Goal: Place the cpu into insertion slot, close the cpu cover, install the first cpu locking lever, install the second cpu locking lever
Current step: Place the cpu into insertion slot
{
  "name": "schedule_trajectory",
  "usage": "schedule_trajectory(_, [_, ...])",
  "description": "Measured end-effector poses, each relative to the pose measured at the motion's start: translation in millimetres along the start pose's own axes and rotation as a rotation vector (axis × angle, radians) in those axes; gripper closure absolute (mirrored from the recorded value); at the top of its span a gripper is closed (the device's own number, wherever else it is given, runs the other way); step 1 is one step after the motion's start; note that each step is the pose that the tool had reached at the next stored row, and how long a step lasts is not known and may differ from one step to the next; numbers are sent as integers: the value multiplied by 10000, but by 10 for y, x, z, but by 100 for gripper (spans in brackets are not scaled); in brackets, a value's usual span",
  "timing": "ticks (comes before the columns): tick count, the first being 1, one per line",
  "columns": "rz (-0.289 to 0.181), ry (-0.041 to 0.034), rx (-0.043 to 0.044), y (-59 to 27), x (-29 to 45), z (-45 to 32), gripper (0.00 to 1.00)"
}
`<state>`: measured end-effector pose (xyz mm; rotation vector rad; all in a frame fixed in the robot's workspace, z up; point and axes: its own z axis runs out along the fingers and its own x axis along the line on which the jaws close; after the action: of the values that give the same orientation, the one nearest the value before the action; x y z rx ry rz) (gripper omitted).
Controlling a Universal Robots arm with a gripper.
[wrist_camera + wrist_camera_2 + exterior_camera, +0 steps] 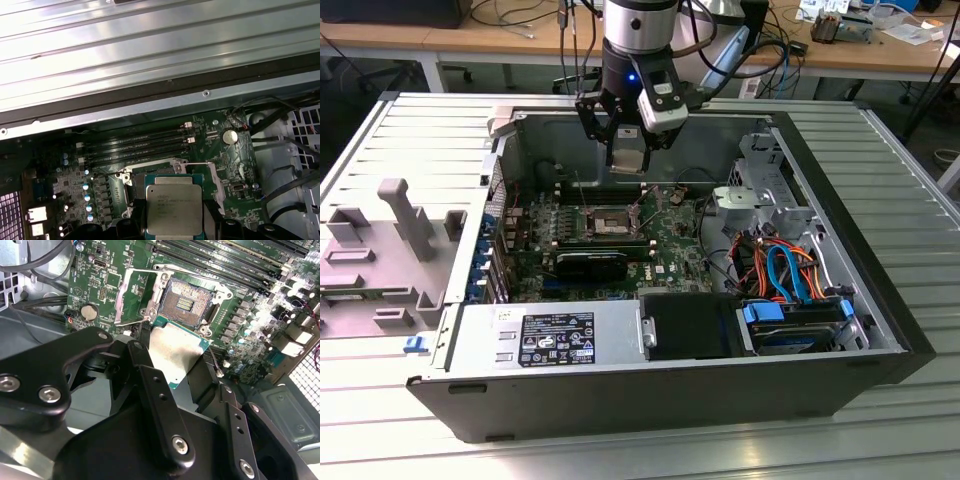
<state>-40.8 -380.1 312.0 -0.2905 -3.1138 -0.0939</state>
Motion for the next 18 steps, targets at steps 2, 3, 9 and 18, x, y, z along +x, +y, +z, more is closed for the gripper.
schedule_trajectory(2, [21,-2,2,0,0,2,46])
schedule_trajectory(3, [28,-2,2,0,0,2,46])
schedule_trajectory(9, [147,-14,24,-1,0,13,46])
schedule_trajectory(18, [187,-16,24,-1,0,18,46])
